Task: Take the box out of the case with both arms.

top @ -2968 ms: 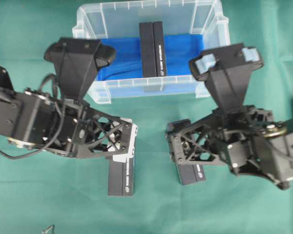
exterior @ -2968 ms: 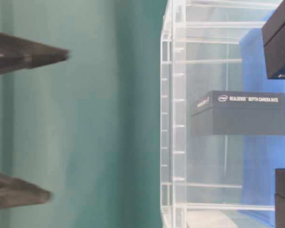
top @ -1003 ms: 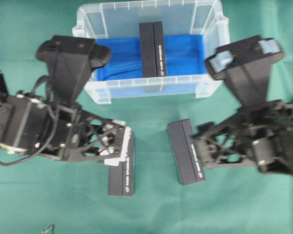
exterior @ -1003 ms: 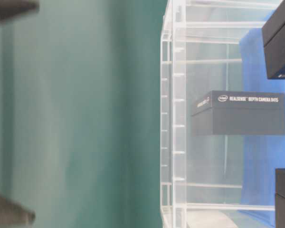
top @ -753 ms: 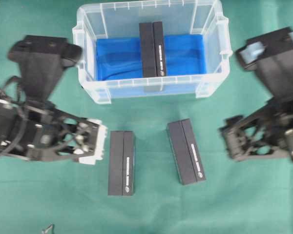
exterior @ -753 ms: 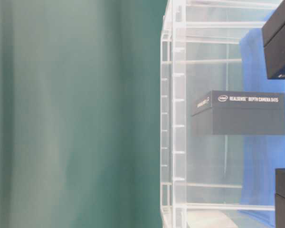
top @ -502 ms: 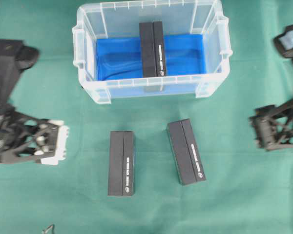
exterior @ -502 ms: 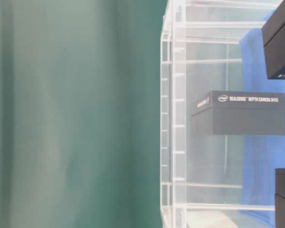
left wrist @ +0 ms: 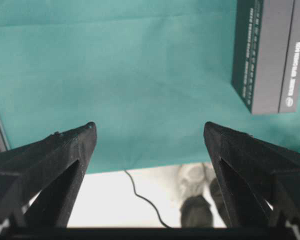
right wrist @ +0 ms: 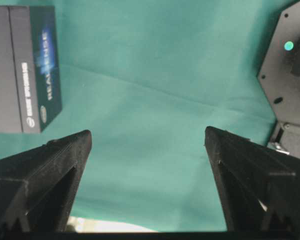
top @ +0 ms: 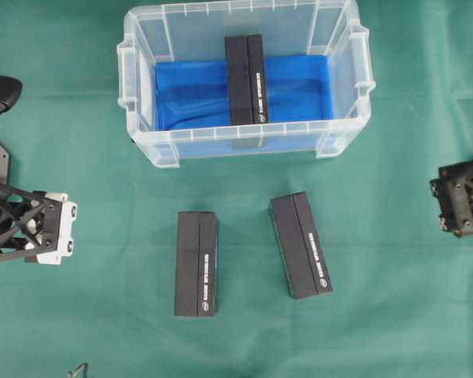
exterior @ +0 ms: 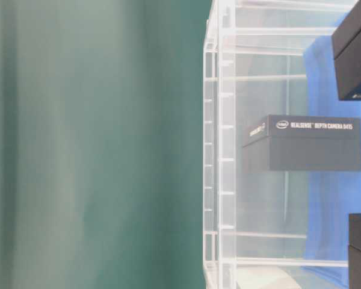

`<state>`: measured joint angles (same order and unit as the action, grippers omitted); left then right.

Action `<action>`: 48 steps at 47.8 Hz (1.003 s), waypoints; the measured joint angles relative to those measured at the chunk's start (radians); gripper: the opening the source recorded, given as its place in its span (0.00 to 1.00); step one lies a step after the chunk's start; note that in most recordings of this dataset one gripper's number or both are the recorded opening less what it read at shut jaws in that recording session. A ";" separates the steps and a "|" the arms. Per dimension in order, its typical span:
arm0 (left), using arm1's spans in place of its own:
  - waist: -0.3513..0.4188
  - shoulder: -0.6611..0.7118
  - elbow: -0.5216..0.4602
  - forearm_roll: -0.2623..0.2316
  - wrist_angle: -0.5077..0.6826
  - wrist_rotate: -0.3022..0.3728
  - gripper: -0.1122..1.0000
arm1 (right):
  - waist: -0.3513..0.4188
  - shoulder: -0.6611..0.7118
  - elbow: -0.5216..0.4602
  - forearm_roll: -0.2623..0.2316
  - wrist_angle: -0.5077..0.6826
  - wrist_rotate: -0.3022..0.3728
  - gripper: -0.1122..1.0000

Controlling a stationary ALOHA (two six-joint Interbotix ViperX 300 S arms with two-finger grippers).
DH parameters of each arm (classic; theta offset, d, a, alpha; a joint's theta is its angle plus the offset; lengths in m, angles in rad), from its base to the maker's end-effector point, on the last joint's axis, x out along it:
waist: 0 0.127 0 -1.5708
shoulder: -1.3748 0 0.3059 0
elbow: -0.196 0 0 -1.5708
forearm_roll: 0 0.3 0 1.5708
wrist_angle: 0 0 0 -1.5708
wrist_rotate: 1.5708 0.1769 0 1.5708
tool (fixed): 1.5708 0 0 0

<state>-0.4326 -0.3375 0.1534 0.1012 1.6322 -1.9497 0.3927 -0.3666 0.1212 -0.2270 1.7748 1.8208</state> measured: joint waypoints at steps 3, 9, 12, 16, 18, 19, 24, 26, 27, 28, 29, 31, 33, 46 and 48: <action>0.000 0.000 0.000 0.002 0.000 0.000 0.91 | 0.000 0.000 0.002 0.000 -0.002 0.002 0.91; 0.000 0.000 0.000 0.000 0.000 0.000 0.91 | 0.000 0.000 0.002 0.000 -0.011 0.002 0.91; 0.000 0.000 0.000 0.002 -0.002 0.000 0.91 | 0.000 0.000 0.002 0.000 -0.012 0.002 0.91; 0.000 0.000 0.000 0.000 -0.002 0.000 0.91 | 0.000 0.002 0.000 0.000 -0.012 0.002 0.91; 0.000 0.000 0.000 0.000 -0.002 0.000 0.91 | 0.000 0.002 0.000 0.000 -0.012 0.002 0.91; 0.000 0.000 0.000 0.002 -0.002 0.000 0.91 | 0.000 0.002 0.000 0.000 -0.012 0.002 0.91; 0.000 0.000 0.000 0.002 0.000 0.002 0.91 | 0.000 0.002 0.002 0.002 -0.012 0.002 0.91; 0.000 0.000 0.000 0.000 -0.002 0.002 0.91 | 0.000 0.002 0.002 0.000 -0.012 0.002 0.91; 0.000 0.000 0.000 0.000 -0.002 0.003 0.91 | -0.002 0.002 0.002 -0.002 -0.012 0.002 0.91; 0.002 0.000 0.000 0.000 -0.002 0.005 0.91 | 0.000 0.000 0.002 -0.003 -0.012 0.000 0.91; 0.005 0.000 0.000 0.002 -0.002 0.009 0.91 | -0.002 0.002 0.002 -0.006 -0.012 -0.002 0.91; 0.020 0.000 0.000 0.002 -0.002 0.021 0.91 | -0.003 0.002 0.000 -0.011 -0.012 -0.006 0.91; 0.043 -0.003 0.003 0.000 0.002 0.038 0.91 | -0.015 0.002 0.002 -0.015 -0.012 -0.015 0.91; 0.227 -0.034 0.021 0.000 0.011 0.235 0.91 | -0.196 -0.012 0.032 -0.032 -0.017 -0.178 0.91; 0.262 -0.038 0.023 0.000 0.011 0.268 0.91 | -0.232 -0.017 0.034 -0.031 -0.020 -0.209 0.91</action>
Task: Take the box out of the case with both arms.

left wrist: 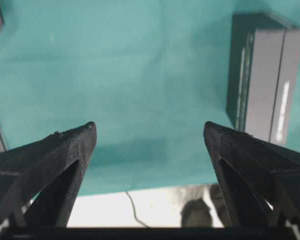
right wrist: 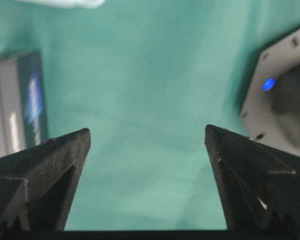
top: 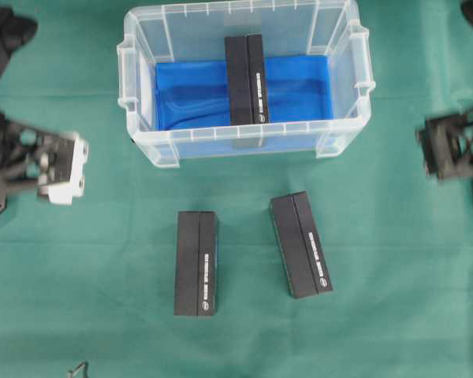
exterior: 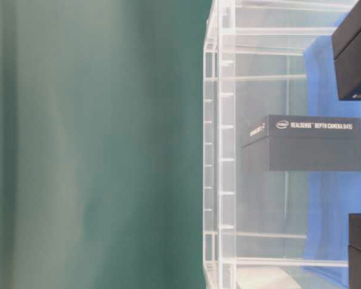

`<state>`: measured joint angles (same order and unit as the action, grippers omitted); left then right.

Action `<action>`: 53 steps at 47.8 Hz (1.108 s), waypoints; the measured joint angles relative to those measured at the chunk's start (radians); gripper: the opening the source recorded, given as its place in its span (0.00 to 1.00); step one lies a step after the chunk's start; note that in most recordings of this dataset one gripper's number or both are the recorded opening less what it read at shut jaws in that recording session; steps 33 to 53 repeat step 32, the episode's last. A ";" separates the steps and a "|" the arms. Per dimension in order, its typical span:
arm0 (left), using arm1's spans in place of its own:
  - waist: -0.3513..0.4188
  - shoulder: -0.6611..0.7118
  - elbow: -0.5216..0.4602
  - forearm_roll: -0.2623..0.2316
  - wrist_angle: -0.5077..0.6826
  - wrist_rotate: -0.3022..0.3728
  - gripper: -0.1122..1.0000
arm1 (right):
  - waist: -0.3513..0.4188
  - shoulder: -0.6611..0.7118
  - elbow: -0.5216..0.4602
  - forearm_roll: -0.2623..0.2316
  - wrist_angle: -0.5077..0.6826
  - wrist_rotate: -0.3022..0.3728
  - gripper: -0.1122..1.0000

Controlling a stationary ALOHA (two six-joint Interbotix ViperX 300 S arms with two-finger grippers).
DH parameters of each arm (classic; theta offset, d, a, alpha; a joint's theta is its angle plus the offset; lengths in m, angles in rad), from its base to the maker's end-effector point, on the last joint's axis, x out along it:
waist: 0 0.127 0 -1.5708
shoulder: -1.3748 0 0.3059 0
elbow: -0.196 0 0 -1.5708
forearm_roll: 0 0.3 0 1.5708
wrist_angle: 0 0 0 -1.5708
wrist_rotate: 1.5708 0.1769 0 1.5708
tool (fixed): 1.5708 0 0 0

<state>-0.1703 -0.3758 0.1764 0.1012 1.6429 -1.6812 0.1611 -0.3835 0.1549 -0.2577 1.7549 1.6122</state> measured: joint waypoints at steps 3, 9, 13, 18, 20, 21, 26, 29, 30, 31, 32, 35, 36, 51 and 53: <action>0.043 -0.005 0.002 0.002 0.002 0.040 0.91 | -0.051 -0.008 0.003 0.000 -0.006 -0.043 0.91; 0.133 -0.012 0.005 0.000 0.002 0.137 0.91 | -0.153 -0.018 0.008 0.000 -0.028 -0.146 0.91; 0.184 -0.015 0.006 0.000 0.002 0.183 0.91 | -0.213 -0.018 0.008 -0.002 -0.038 -0.198 0.91; 0.229 -0.018 0.008 0.000 0.002 0.227 0.91 | -0.276 -0.020 0.008 0.000 -0.051 -0.256 0.91; 0.247 -0.018 0.009 0.000 0.002 0.244 0.91 | -0.305 -0.018 0.008 0.000 -0.055 -0.284 0.91; 0.255 -0.020 0.009 0.000 0.002 0.255 0.91 | -0.318 -0.020 0.008 0.000 -0.055 -0.288 0.91; 0.291 -0.020 0.009 0.000 0.002 0.293 0.91 | -0.367 -0.018 0.009 0.000 -0.058 -0.325 0.91; 0.304 -0.021 0.009 0.002 0.002 0.307 0.91 | -0.383 -0.018 0.012 0.000 -0.058 -0.342 0.91; 0.308 -0.020 0.009 0.000 0.003 0.310 0.91 | -0.387 -0.018 0.014 0.000 -0.058 -0.347 0.91; 0.311 -0.020 0.009 0.002 0.002 0.311 0.91 | -0.390 -0.020 0.015 -0.002 -0.057 -0.351 0.91; 0.313 -0.020 0.009 0.002 0.002 0.311 0.91 | -0.390 -0.018 0.017 0.000 -0.058 -0.350 0.91; 0.313 -0.020 0.009 0.002 0.002 0.311 0.91 | -0.390 -0.018 0.017 0.000 -0.058 -0.350 0.91; 0.313 -0.020 0.009 0.002 0.002 0.311 0.91 | -0.390 -0.018 0.017 0.000 -0.058 -0.350 0.91; 0.313 -0.020 0.009 0.002 0.002 0.311 0.91 | -0.390 -0.018 0.017 0.000 -0.058 -0.350 0.91; 0.313 -0.020 0.009 0.002 0.002 0.311 0.91 | -0.390 -0.018 0.017 0.000 -0.058 -0.350 0.91</action>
